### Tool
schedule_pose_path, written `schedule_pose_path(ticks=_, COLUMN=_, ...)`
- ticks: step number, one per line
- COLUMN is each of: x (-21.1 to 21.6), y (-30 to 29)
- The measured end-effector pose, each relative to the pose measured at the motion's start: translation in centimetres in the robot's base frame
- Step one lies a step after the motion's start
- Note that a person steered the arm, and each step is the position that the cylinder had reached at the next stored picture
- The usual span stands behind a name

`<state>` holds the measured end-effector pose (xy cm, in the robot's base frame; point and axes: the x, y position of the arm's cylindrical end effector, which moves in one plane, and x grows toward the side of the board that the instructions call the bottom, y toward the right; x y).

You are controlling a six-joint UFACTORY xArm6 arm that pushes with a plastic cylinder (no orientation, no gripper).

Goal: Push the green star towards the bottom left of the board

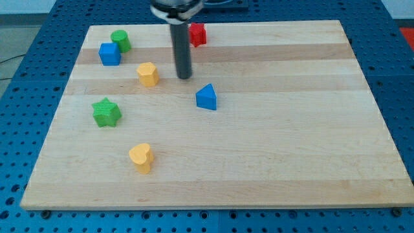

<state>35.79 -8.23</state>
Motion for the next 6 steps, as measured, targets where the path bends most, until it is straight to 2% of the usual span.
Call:
schedule_pose_path(ticks=1, x=0.0, y=-5.2)
schedule_pose_path(ticks=2, x=0.0, y=-7.8)
schedule_pose_path(ticks=4, x=-0.2, y=-5.8)
schedule_pose_path(ticks=5, x=4.4, y=-6.0)
schedule_pose_path(ticks=6, x=9.0, y=-11.3)
